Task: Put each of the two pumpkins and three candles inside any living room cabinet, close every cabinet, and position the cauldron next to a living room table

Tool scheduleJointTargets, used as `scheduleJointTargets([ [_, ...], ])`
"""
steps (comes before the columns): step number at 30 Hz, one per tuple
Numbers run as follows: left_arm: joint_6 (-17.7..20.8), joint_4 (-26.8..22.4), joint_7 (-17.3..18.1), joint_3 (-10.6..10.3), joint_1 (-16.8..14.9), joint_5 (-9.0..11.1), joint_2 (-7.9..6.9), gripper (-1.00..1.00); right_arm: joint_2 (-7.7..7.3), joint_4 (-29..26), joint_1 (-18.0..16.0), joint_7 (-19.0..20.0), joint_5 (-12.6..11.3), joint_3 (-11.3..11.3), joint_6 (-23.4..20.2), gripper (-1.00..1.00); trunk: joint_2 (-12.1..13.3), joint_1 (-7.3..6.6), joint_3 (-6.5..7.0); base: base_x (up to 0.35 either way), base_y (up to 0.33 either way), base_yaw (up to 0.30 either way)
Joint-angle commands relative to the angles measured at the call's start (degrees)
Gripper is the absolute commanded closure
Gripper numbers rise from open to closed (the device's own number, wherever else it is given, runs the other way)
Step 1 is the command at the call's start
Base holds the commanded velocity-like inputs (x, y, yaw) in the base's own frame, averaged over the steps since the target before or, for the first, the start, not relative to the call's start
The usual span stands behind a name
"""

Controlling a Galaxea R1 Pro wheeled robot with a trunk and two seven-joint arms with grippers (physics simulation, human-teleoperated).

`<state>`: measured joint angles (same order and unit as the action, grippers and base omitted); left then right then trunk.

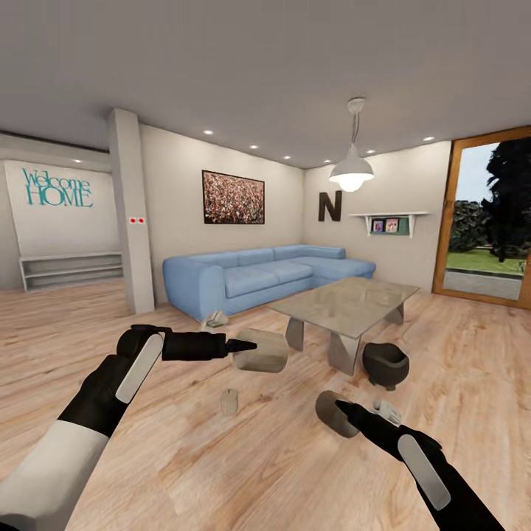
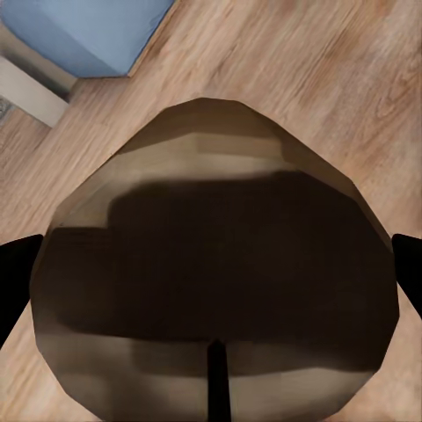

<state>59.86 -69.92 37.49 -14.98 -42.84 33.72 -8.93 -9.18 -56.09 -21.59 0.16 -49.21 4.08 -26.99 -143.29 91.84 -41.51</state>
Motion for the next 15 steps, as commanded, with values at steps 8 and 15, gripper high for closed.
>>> scheduleJointTargets([
  [8, 0.1, 0.0, 0.3, 0.0, 0.0, -0.3, -0.03, 1.0, -0.05, 0.1, 0.0, 0.0, -0.1, 0.1, -0.2, 1.0, 0.9, -0.61, 0.87, -0.146, 0.0, 0.0],
  [15, 0.1, 0.0, 0.3, -0.1, -0.1, -0.3, -0.03, 1.0, -0.05, 0.2, 0.0, 0.0, 0.0, 0.0, -0.2, 1.0, 3.7, -2.15, 1.47, -0.322, 0.0, 0.0],
])
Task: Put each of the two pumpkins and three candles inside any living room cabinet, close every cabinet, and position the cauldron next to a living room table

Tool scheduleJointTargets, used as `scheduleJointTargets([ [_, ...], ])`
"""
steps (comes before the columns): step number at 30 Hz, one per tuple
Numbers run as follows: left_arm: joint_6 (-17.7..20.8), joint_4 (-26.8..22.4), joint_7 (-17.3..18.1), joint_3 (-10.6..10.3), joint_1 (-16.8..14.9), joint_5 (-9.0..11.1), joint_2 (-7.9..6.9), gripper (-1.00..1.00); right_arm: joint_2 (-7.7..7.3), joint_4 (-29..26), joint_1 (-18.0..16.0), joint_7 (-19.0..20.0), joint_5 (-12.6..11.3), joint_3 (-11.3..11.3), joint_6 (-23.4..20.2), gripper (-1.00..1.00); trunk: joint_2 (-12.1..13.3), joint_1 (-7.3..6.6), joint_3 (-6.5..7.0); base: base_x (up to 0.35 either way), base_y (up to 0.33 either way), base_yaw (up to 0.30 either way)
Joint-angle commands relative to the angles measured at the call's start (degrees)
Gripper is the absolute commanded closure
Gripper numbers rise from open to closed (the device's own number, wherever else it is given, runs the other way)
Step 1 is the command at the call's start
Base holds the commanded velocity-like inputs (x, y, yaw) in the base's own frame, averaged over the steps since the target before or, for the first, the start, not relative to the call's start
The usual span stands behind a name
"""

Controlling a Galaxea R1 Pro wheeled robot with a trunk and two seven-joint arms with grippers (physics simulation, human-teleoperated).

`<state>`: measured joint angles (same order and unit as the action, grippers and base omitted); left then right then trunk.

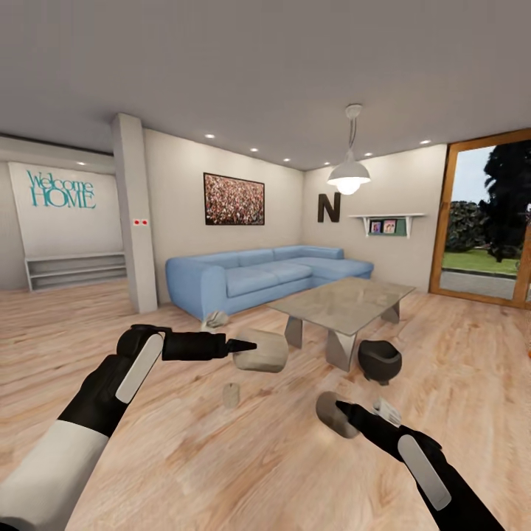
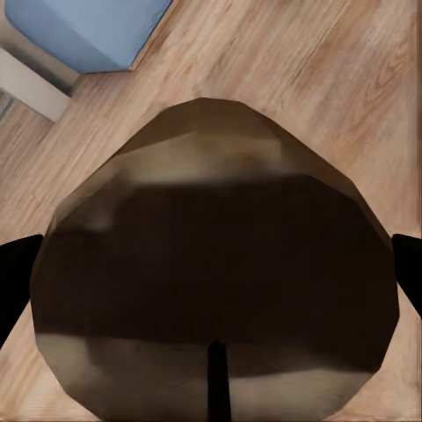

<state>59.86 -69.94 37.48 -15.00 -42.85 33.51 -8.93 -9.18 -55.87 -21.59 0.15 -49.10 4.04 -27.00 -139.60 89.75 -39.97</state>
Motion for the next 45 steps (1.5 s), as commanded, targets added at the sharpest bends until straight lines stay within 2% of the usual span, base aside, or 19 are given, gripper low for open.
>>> scheduleJointTargets([
  [1, 0.1, 0.0, 0.3, -0.1, -0.1, -0.1, -0.03, 1.0, -0.04, 0.0, 0.0, 0.0, -0.1, 0.1, -0.1, 1.0, 0.4, -0.27, 0.02, -0.312, 0.0, 0.0],
  [11, 0.1, 0.0, 0.3, 0.0, 0.0, -0.1, -0.03, 1.0, -0.04, 0.0, 0.0, 0.0, -0.2, 0.0, -0.2, 1.0, 4.4, -2.47, 0.87, -0.197, 0.0, 0.0],
  [35, 0.1, 0.0, 0.3, 0.0, 0.0, -0.1, -0.03, 1.0, -0.04, 0.3, 0.0, -0.1, -0.2, 0.0, -0.1, 1.0, 14.0, -7.74, 2.93, -0.007, 0.0, 0.0],
  [45, 0.1, 0.3, 0.3, 0.0, 0.0, 0.0, -0.06, 1.0, -0.04, 0.3, 0.0, 0.0, -0.2, 0.0, -0.1, 1.0, 14.0, -7.74, 2.17, 0.0, 0.0, 0.0],
])
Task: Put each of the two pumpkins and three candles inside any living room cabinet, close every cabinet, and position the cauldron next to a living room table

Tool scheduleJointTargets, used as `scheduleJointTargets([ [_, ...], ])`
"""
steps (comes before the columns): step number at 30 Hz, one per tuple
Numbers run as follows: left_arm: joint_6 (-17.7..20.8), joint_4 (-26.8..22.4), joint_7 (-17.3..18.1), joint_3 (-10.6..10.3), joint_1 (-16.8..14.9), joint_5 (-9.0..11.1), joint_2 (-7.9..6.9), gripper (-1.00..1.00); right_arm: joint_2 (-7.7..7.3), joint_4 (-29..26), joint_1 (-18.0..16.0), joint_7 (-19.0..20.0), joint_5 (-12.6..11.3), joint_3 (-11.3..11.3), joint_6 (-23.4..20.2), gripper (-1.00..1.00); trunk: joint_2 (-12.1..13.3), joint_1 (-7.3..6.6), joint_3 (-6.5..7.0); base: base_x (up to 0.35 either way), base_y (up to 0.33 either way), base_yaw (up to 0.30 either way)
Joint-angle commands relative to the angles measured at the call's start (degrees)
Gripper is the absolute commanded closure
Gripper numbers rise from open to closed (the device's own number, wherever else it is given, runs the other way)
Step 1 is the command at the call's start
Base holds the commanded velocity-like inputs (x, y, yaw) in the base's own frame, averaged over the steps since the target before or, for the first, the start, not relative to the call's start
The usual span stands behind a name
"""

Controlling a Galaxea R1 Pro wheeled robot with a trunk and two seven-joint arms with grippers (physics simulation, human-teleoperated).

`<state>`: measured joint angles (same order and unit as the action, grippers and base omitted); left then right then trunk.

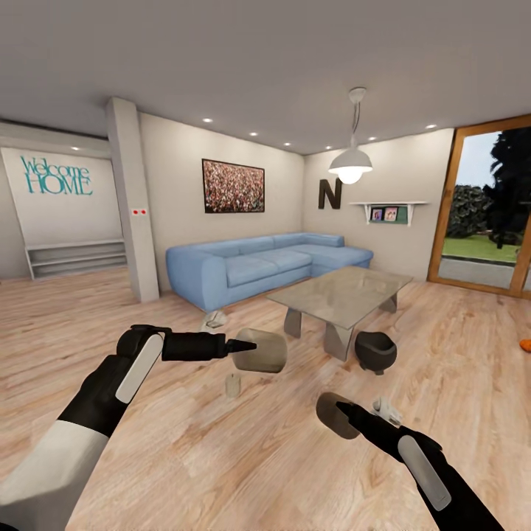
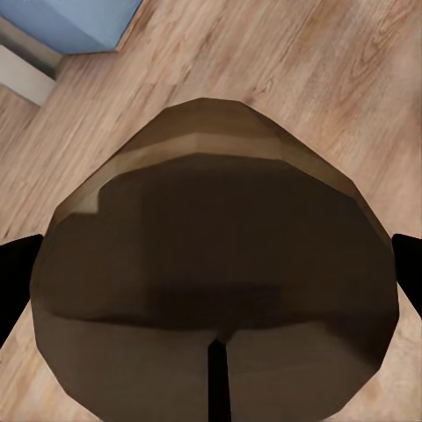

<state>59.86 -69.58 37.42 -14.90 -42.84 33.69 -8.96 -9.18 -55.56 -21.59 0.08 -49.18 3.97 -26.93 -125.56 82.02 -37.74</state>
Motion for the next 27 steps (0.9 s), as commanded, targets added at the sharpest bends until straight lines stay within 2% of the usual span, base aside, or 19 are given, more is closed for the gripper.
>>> scheduleJointTargets([
  [1, 0.1, 0.0, 0.3, 0.0, -0.1, -0.2, -0.02, 1.0, -0.03, -0.1, 0.0, 0.0, -0.1, 0.1, -0.1, 1.0, 0.0, -0.01, -0.09, -0.005, 0.0, -0.013],
  [6, 0.1, 0.1, 0.3, -0.1, -0.1, -0.2, -0.01, 1.0, -0.04, -0.1, 0.0, 0.1, -0.1, 0.1, -0.1, 1.0, 0.0, -0.01, -0.13, -0.11, 0.0, -0.149],
  [19, 0.1, 0.0, 0.3, -0.1, -0.1, -0.2, -0.01, 1.0, -0.04, 0.0, 0.0, 0.1, -0.1, 0.1, -0.1, 1.0, 0.0, -0.01, -0.12, -0.203, -0.013, -0.273],
  [27, 0.1, 0.0, 0.2, -0.1, -0.1, -0.3, 0.0, 1.0, -0.02, 0.0, 0.0, -0.3, 0.2, 0.1, -0.2, 1.0, 0.0, -0.01, -0.1, -0.152, -0.177, -0.07],
])
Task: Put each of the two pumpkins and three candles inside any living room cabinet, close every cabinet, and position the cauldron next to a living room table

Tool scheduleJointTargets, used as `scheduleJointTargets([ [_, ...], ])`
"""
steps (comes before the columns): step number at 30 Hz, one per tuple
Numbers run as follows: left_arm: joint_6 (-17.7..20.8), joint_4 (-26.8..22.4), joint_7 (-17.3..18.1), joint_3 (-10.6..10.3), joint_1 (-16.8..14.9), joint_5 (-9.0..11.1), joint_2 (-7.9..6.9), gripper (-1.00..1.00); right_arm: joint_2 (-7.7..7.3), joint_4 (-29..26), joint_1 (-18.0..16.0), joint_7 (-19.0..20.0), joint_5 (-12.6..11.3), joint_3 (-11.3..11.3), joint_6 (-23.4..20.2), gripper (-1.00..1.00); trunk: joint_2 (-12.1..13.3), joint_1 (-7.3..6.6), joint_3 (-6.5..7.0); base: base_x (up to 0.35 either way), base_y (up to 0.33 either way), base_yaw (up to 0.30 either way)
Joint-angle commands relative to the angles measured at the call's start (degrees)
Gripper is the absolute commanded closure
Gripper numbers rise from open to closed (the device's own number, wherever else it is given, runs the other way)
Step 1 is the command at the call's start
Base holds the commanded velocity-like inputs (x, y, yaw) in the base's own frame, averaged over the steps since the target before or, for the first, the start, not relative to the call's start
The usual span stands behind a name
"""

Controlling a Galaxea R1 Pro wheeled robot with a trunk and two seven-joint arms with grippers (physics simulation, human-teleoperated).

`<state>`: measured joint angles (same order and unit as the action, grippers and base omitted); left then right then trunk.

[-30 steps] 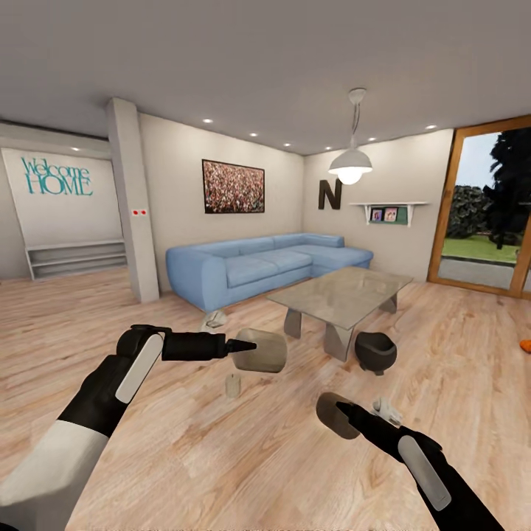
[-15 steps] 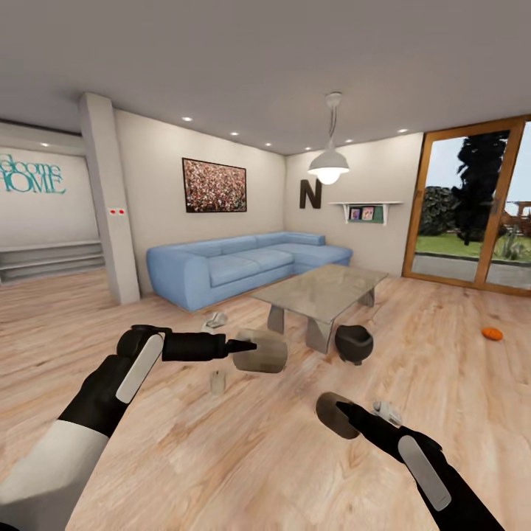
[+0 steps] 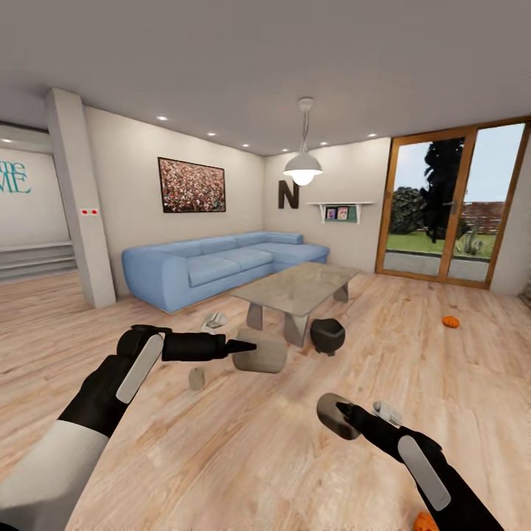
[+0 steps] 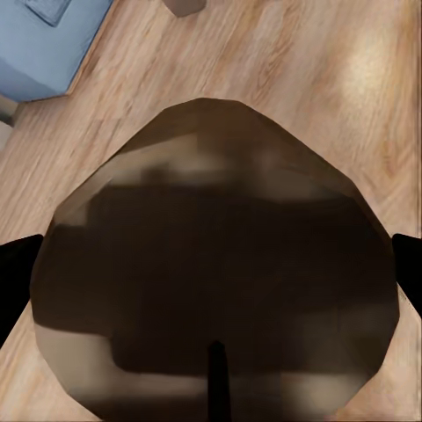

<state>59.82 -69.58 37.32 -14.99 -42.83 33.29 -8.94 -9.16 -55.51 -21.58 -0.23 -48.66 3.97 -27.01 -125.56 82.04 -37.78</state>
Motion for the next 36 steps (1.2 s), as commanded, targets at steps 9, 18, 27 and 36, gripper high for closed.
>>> scheduleJointTargets([
  [9, 0.2, 0.0, 0.3, 0.0, -0.1, 0.1, -0.02, 1.0, -0.07, 0.0, 0.0, 0.2, -0.5, 0.1, 0.0, 1.0, 0.0, -0.03, 0.03, -0.146, -0.249, -0.05],
  [18, 0.2, 0.0, 0.3, 0.0, -0.1, 0.1, -0.04, 1.0, -0.03, 0.0, 0.0, 0.3, -0.5, -1.4, 0.0, 1.0, 0.0, -0.03, 0.45, -0.117, -0.265, -0.232],
  [27, 0.2, 0.0, 0.3, 0.0, -0.1, 0.1, -0.02, 1.0, 0.02, 0.0, 0.0, 0.3, -0.5, -1.6, -0.1, 1.0, 0.0, -0.03, 0.9, -0.086, -0.277, -0.248],
  [36, 0.2, 0.0, 0.2, 0.0, -0.1, 0.1, -0.02, 1.0, 0.02, 0.4, 0.0, 0.4, -0.5, -1.6, 0.0, 1.0, 0.0, -0.03, 1.34, -0.077, -0.282, -0.249],
])
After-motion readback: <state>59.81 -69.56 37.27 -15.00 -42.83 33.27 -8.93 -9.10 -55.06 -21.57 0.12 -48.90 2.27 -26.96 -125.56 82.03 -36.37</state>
